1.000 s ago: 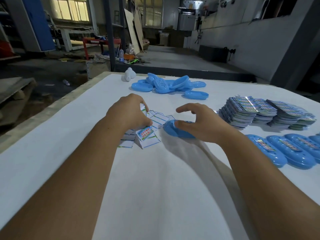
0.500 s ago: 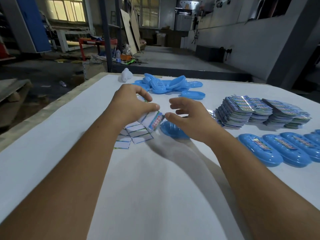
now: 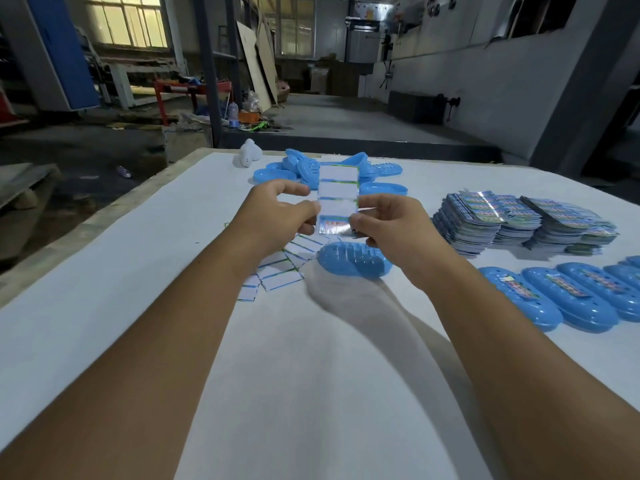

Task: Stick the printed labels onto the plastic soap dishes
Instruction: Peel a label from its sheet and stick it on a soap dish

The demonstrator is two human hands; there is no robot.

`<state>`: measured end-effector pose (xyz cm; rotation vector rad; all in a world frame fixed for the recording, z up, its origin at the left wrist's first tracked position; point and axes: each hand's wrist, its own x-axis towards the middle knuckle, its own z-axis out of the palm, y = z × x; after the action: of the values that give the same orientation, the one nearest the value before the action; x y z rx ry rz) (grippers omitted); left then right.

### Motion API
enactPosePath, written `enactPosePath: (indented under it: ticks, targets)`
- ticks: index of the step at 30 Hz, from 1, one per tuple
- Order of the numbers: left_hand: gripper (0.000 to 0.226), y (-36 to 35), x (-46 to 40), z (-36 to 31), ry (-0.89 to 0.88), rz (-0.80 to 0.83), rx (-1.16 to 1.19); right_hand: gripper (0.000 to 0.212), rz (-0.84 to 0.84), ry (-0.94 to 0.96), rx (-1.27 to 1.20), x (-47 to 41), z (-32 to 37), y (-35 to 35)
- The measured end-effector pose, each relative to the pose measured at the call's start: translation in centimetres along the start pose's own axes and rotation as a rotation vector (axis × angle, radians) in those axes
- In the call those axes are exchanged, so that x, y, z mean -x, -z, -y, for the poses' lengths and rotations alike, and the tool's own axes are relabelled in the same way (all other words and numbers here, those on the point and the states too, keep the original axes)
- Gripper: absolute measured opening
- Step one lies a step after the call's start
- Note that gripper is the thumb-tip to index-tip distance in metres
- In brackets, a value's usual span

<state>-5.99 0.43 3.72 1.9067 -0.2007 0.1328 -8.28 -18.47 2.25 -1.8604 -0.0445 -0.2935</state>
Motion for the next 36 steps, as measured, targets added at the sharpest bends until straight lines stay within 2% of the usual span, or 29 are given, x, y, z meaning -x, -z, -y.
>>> enactPosePath:
  ticks: [3,12,17,20,25,36]
  targets:
    - [0.030,-0.3,0.1,0.1,0.000,0.033,-0.064,0.026,-0.031,-0.025,-0.007,-0.2,-0.1,0.2]
    - [0.036,-0.2,0.6,-0.4,-0.005,0.060,-0.064,0.032,-0.054,-0.038,0.026,-0.3,-0.1,0.3]
    - [0.039,-0.1,0.9,-0.6,-0.027,0.072,-0.072,0.027,-0.085,-0.020,0.060,-0.2,-0.1,0.3]
    - [0.040,-0.2,1.0,-0.7,-0.042,0.052,-0.067,0.015,-0.163,0.076,0.265,-0.1,-0.3,0.0]
    - [0.040,-0.5,1.2,-0.7,-0.087,0.056,-0.039,0.025,-0.025,0.113,0.291,0.6,-0.1,-0.5]
    - [0.032,-1.0,1.3,-0.5,-0.113,0.087,-0.030,0.020,0.014,0.098,0.281,1.1,0.6,-0.7]
